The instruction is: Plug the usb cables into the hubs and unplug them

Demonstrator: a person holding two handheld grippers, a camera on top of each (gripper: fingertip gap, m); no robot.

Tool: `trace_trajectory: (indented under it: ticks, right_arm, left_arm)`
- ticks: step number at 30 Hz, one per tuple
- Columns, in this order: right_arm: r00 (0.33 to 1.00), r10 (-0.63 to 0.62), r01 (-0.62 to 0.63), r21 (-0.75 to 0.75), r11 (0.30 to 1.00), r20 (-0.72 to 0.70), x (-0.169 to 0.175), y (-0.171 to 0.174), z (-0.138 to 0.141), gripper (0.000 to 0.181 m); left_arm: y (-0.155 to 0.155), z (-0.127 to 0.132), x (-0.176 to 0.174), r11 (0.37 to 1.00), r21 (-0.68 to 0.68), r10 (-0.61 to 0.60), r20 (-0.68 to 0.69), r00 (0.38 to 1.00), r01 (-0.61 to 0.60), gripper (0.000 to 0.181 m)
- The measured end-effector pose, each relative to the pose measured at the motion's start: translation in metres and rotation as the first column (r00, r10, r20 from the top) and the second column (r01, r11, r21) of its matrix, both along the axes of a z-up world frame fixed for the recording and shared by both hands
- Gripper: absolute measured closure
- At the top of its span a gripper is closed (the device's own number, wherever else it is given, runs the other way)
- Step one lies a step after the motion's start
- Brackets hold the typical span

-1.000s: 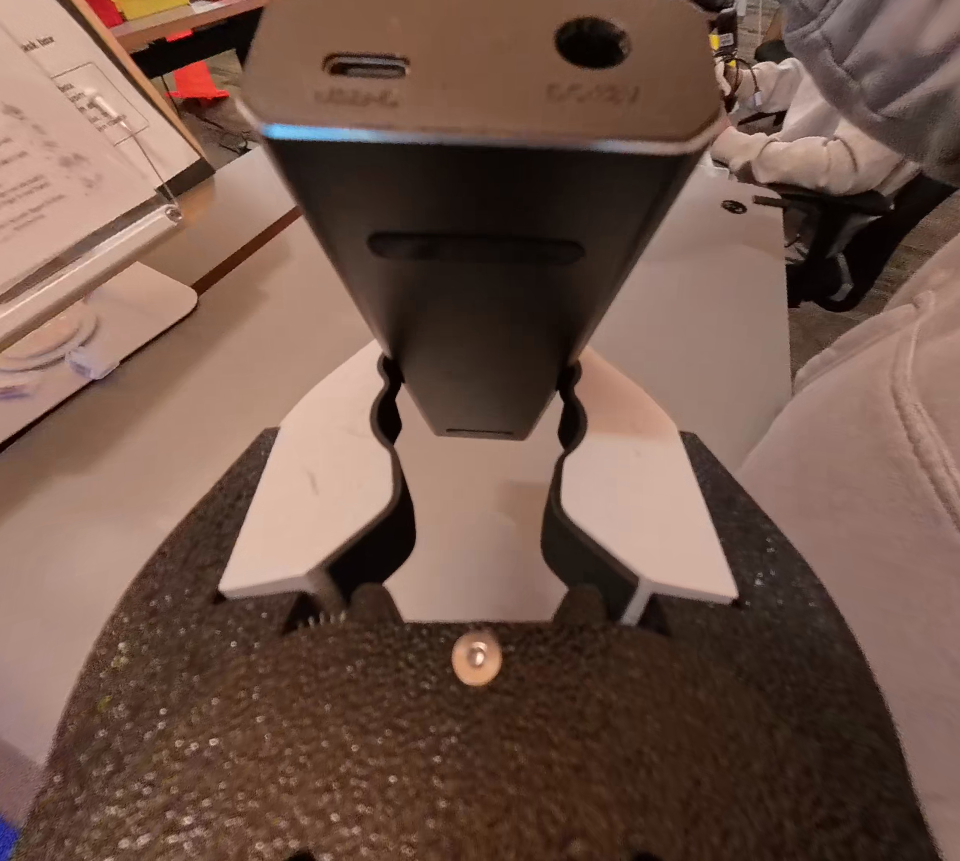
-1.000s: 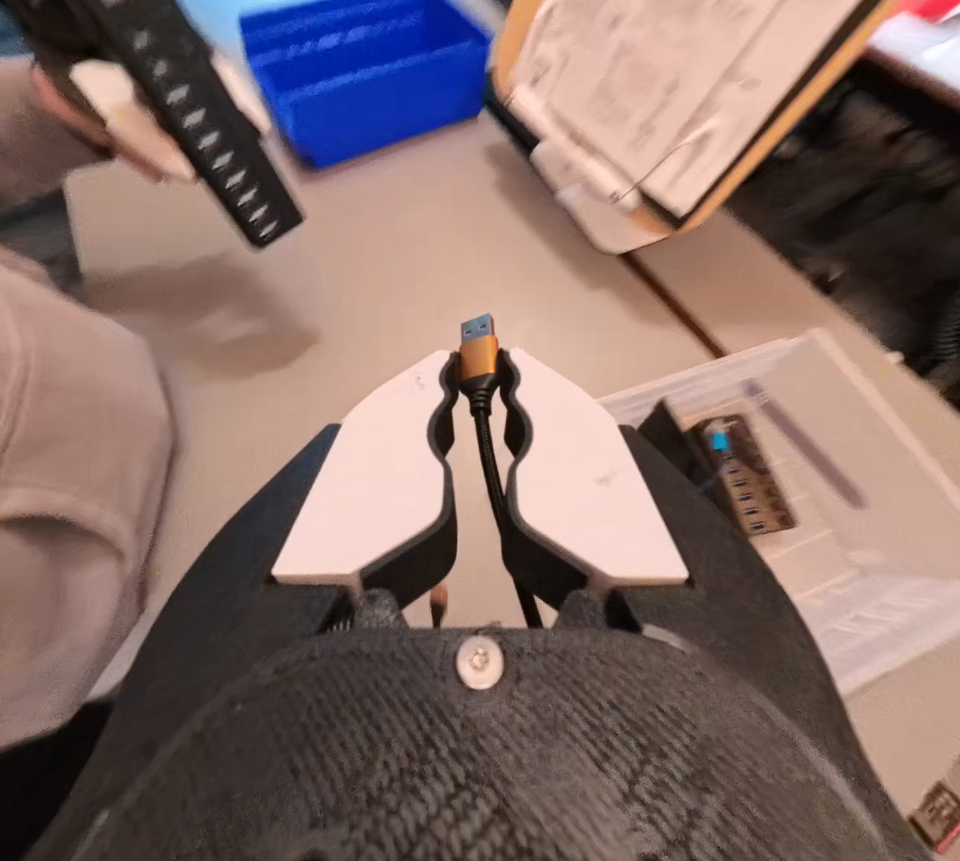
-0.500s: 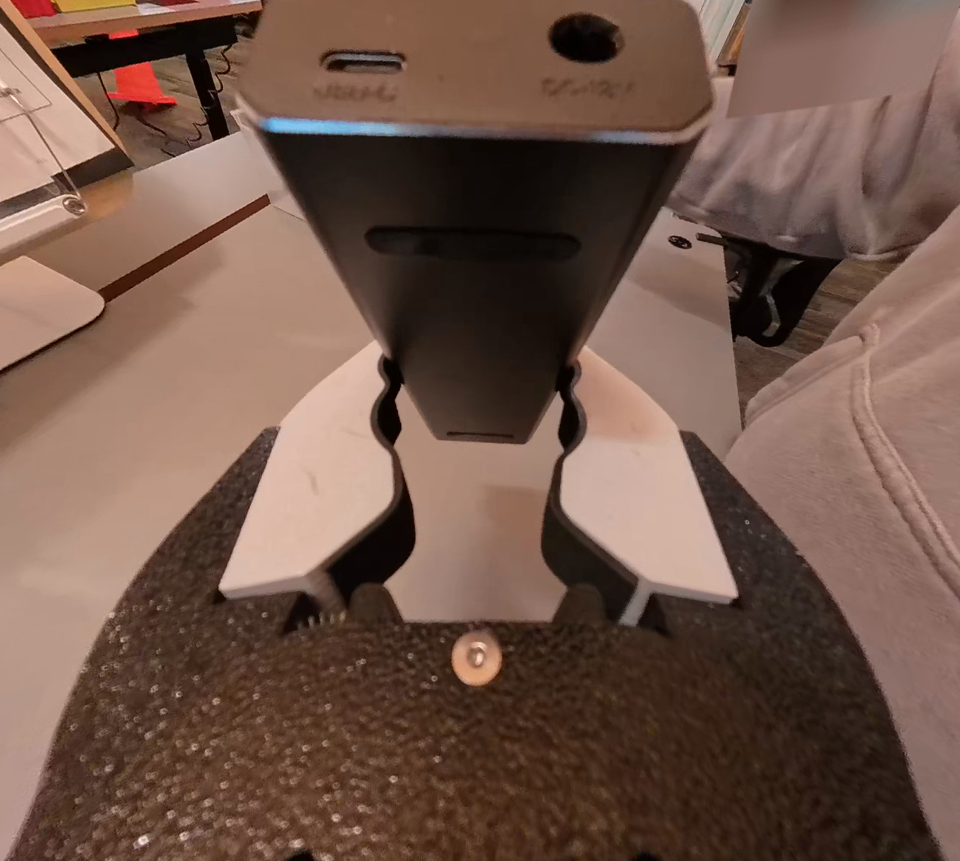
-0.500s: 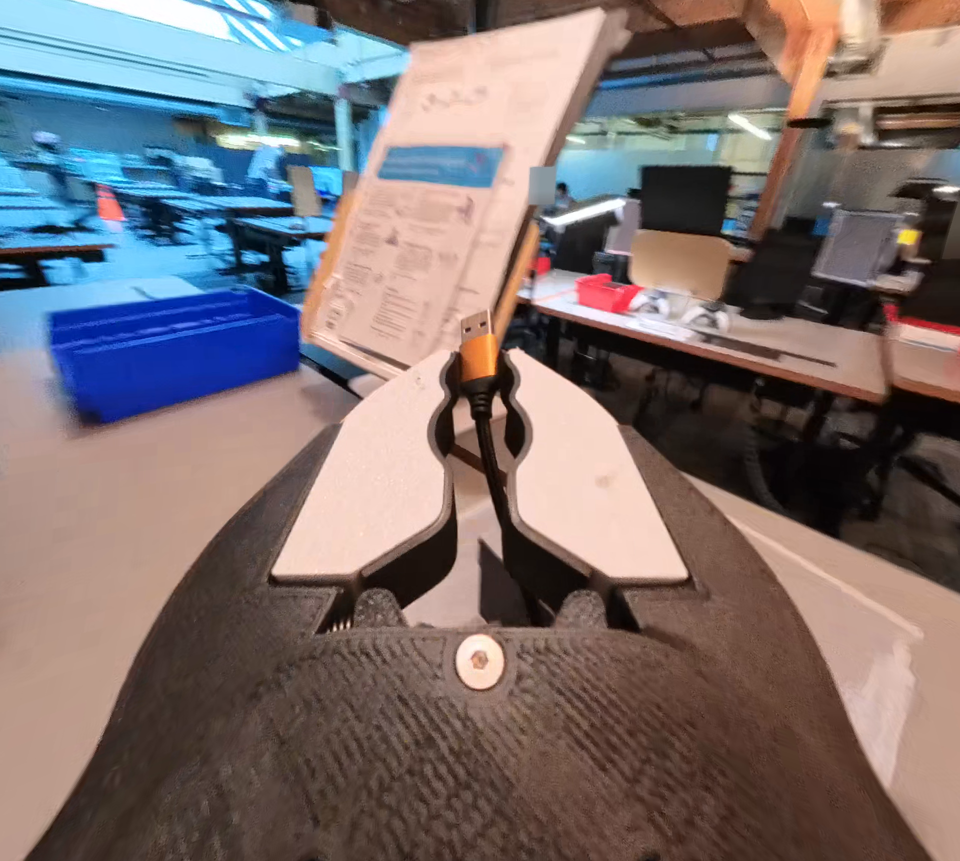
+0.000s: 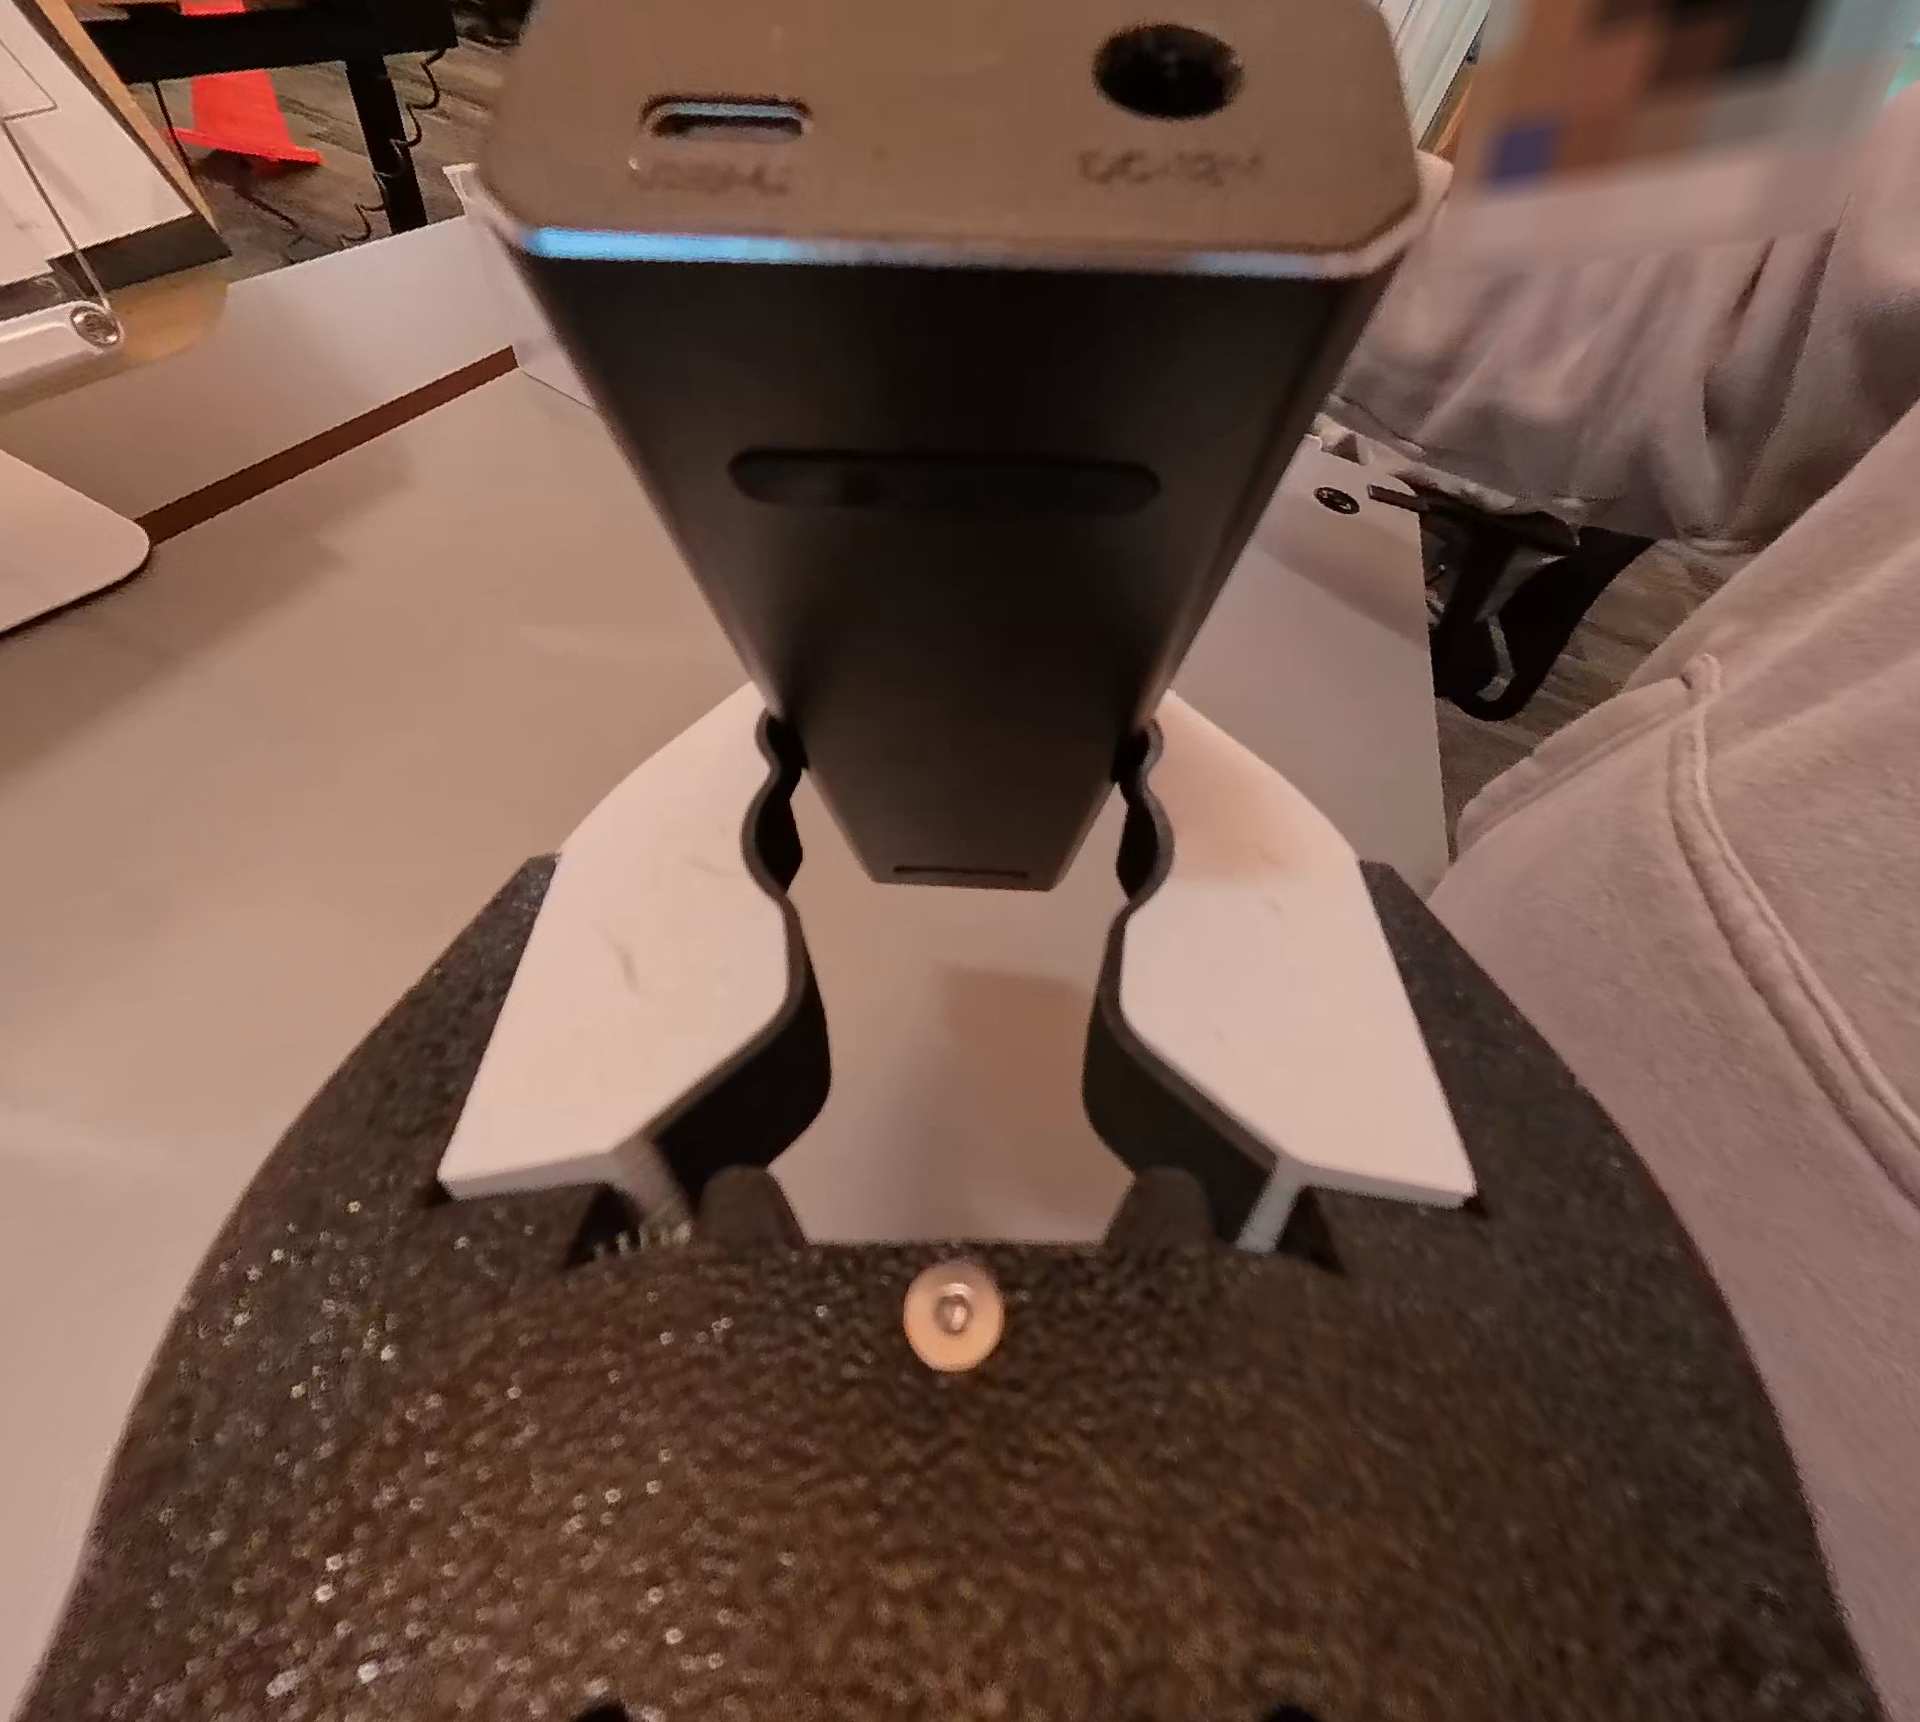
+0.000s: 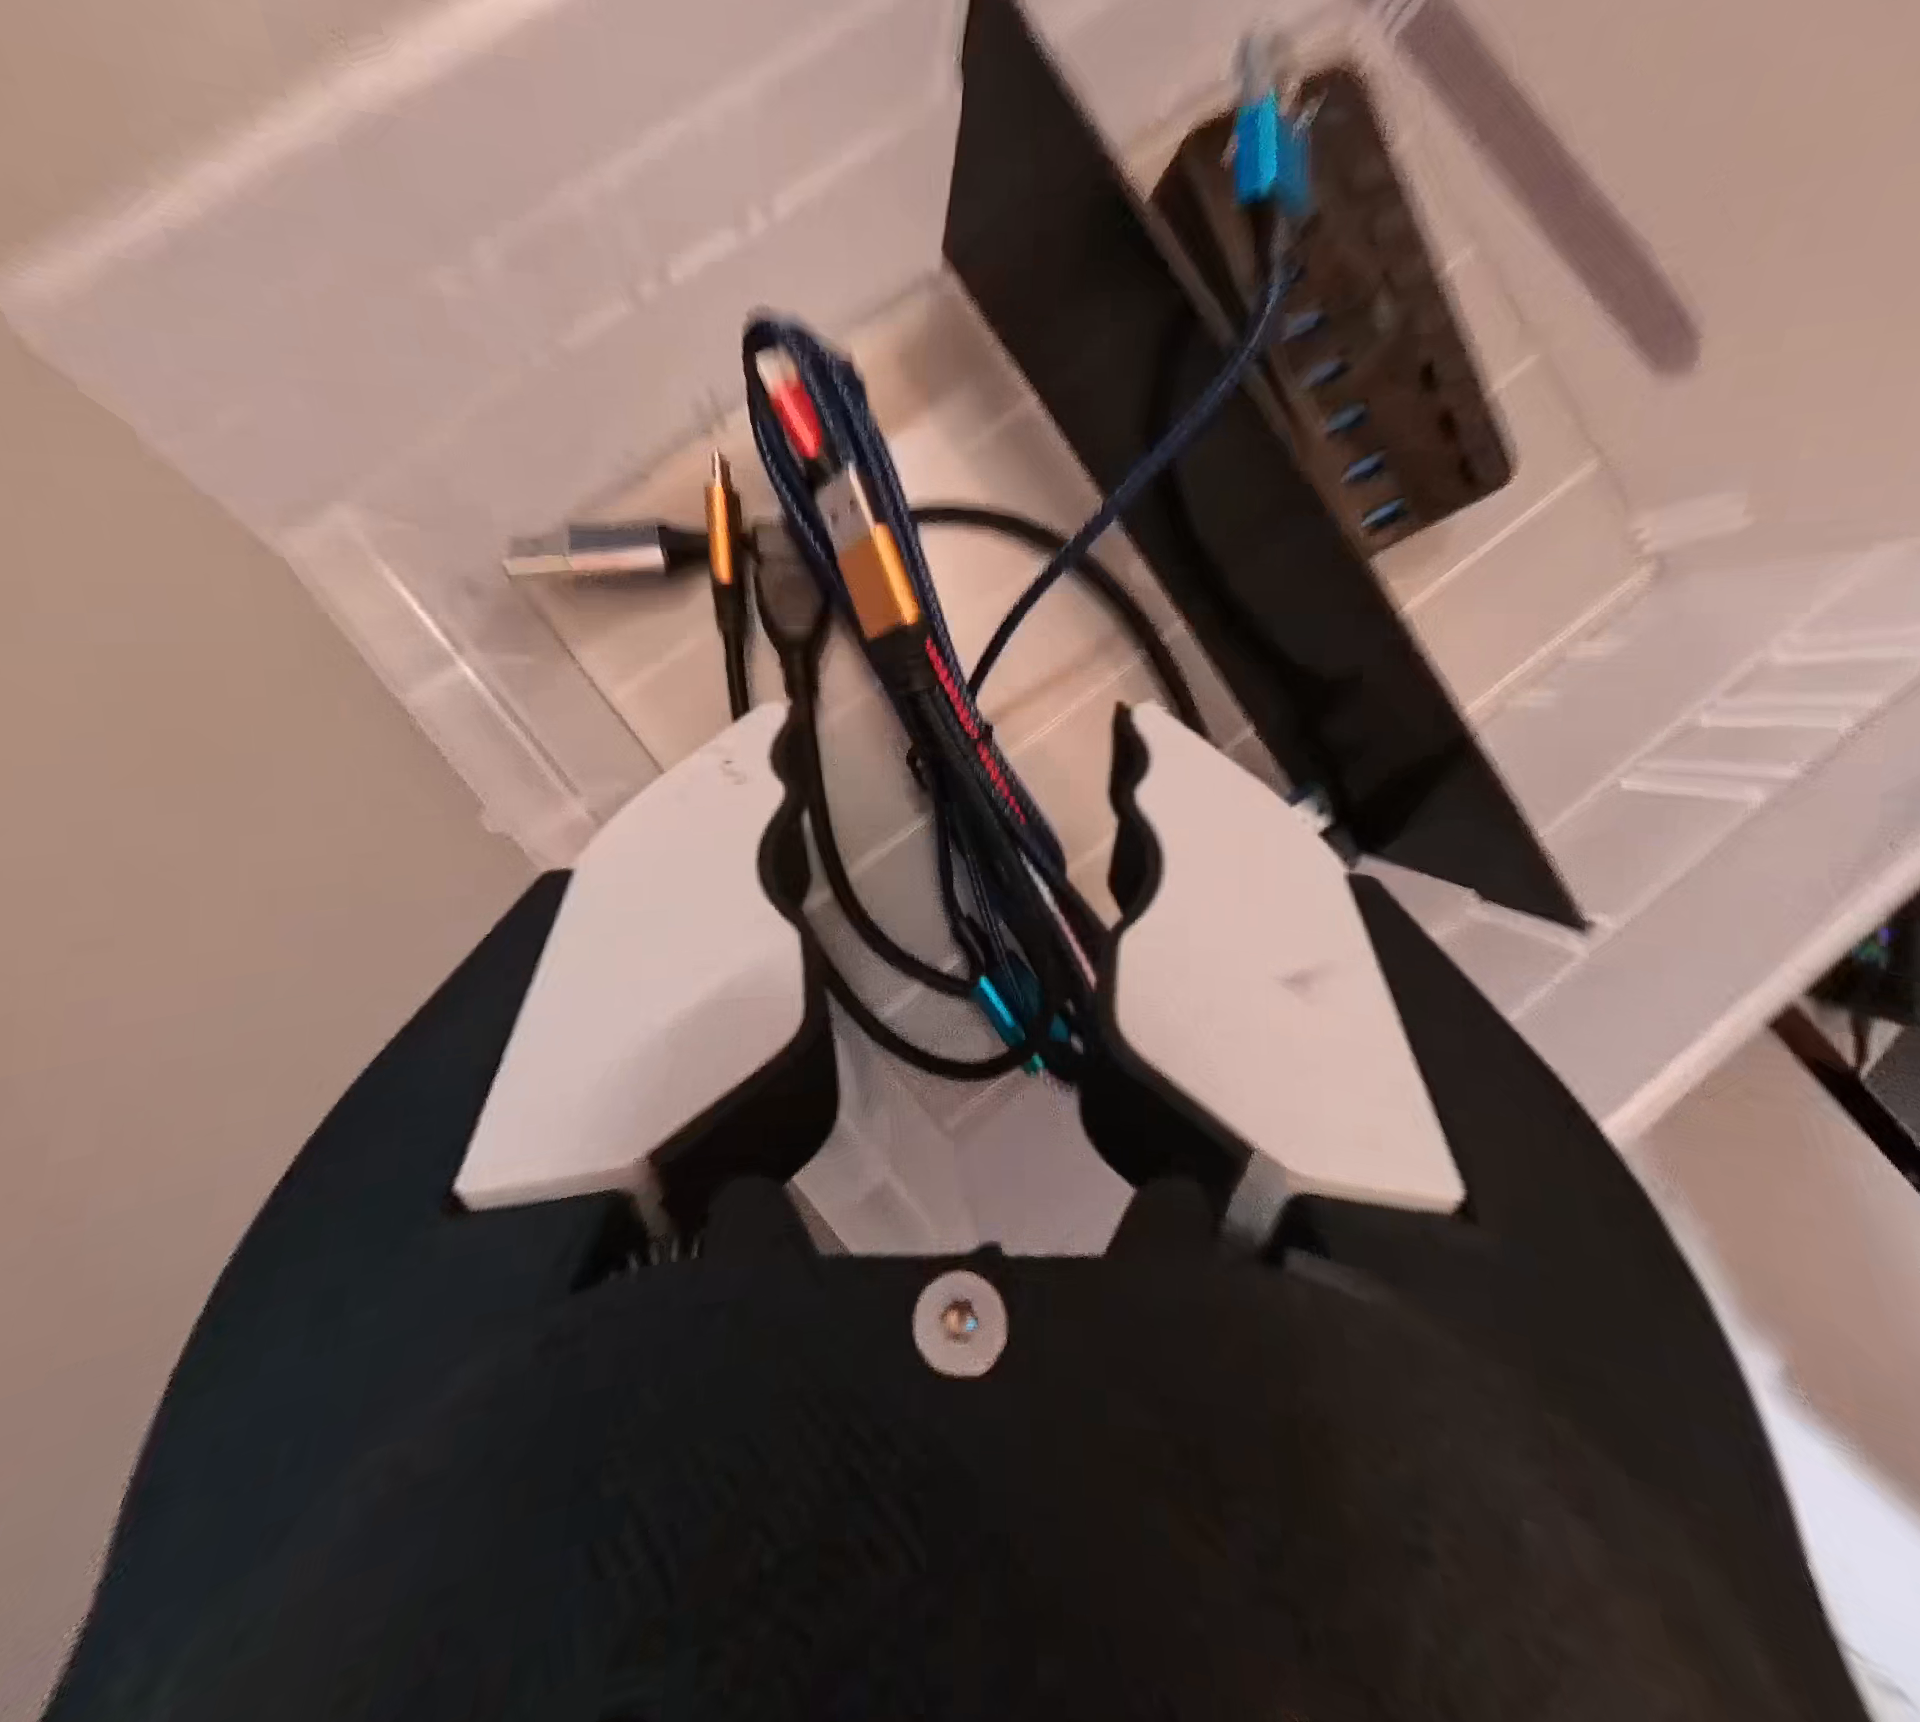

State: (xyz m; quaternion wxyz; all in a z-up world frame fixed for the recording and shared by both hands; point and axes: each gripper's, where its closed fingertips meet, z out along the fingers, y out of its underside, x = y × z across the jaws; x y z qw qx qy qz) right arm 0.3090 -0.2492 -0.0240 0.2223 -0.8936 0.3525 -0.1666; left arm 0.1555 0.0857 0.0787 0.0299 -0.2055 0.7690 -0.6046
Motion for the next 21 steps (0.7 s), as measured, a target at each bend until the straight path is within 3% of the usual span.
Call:
trace_trajectory:
  ticks: [1,4,6,8,10,13,16,18,21]
  right_arm:
    - [0.998,-0.005,0.002,0.044,0.999,0.058,0.002,0.006,0.013,0.119]
    - [0.986,0.002,-0.028,0.152,0.988,0.169,-0.004,0.029,0.058,0.107]
    - [0.975,0.094,-0.140,0.229,0.963,0.201,-0.023,0.071,0.084,0.093]
    - [0.941,0.270,-0.328,0.362,0.873,0.203,-0.061,0.140,0.106,0.086]
    - [0.861,0.457,-0.507,0.458,0.730,0.226,-0.110,0.208,0.122,0.094]
    - [0.780,0.579,-0.614,0.475,0.631,0.239,-0.150,0.271,0.127,0.103]
    - [0.740,0.619,-0.652,0.510,0.562,0.264,-0.164,0.305,0.133,0.109]
    - [0.731,0.635,-0.657,0.511,0.554,0.251,-0.166,0.313,0.129,0.113]
    - [0.685,0.683,-0.685,0.545,0.483,0.256,-0.176,0.319,0.130,0.125]
  left_arm:
    - [-0.001,0.000,0.001,1.000,0.000,0.002,0.000,1.000,-0.002,0.122]
    - [-0.004,0.000,0.000,1.000,-0.001,-0.013,-0.002,1.000,0.013,0.122]
    - [-0.008,-0.001,-0.002,0.999,0.001,-0.032,-0.003,0.999,0.032,0.122]
    - [-0.015,-0.002,-0.003,0.998,0.008,-0.055,0.000,0.999,0.055,0.122]
    - [-0.023,-0.004,-0.006,0.996,0.018,-0.091,0.007,0.996,0.091,0.122]
    - [-0.037,-0.005,-0.010,0.990,0.052,-0.131,0.031,0.991,0.129,0.122]
    - [-0.046,-0.005,-0.015,0.982,0.087,-0.173,0.063,0.983,0.168,0.122]
    - [-0.051,-0.004,-0.019,0.978,0.081,-0.197,0.074,0.978,0.191,0.122]
    - [-0.052,-0.002,-0.021,0.978,0.067,-0.202,0.092,0.975,0.196,0.122]
